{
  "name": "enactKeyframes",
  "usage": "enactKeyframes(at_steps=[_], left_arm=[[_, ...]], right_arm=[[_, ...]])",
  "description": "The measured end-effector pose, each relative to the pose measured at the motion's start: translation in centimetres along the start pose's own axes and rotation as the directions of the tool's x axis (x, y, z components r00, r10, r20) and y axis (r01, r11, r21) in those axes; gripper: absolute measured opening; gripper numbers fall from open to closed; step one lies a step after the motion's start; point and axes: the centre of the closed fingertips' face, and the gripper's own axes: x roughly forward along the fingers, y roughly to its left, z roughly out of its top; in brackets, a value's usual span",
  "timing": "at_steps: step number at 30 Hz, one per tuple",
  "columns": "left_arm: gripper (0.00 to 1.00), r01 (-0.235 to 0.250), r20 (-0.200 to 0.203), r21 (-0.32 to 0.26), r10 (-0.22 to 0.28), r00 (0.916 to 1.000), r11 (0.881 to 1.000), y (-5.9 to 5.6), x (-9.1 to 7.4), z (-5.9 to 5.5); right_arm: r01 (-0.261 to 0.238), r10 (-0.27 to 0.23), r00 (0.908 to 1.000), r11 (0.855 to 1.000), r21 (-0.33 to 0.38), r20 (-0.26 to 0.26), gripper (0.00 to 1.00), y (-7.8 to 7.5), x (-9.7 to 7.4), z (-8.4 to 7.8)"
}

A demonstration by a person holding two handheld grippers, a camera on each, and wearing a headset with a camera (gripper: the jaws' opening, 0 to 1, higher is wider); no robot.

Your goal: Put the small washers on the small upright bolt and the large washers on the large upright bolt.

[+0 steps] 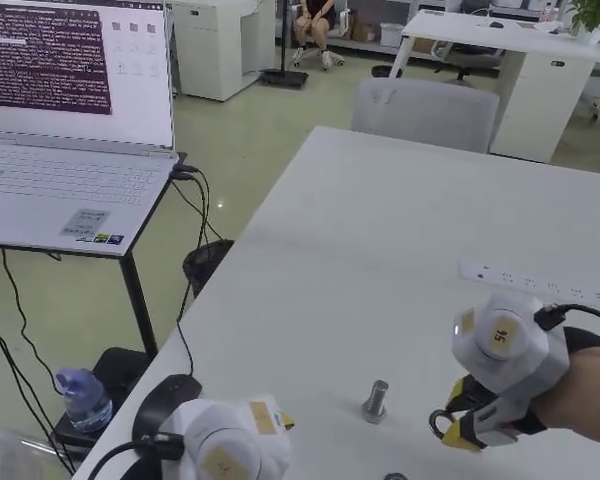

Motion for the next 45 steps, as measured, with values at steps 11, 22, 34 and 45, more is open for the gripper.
enactKeyframes(at_steps=[11, 22, 34, 45], left_arm=[[0.81, 0.002, -0.001, -0.004, -0.002, 1.0000, 1.000, 0.1, 0.2, -0.1], [0.80, 0.005, 0.001, -0.011, -0.005, 1.0000, 1.000, 0.5, 0.4, -0.3], [0.80, 0.012, 0.003, -0.010, -0.012, 0.9999, 1.000, 0.7, 0.7, -0.3], [0.79, 0.015, 0.003, -0.012, -0.015, 0.9999, 1.000, 1.0, 0.6, -0.5]], right_arm=[[-0.006, 0.006, 1.0000, 1.000, -0.002, 0.004, 0.22, -0.8, 0.2, 1.3], [-0.007, 0.007, 0.9998, 1.000, -0.009, 0.019, 0.22, -2.3, 1.0, 3.4], [-0.008, 0.009, 0.9998, 1.000, -0.009, 0.020, 0.22, -3.3, 2.3, 5.0], [-0.006, 0.006, 1.0000, 1.000, -0.015, 0.006, 0.22, -3.7, 3.7, 6.0]])
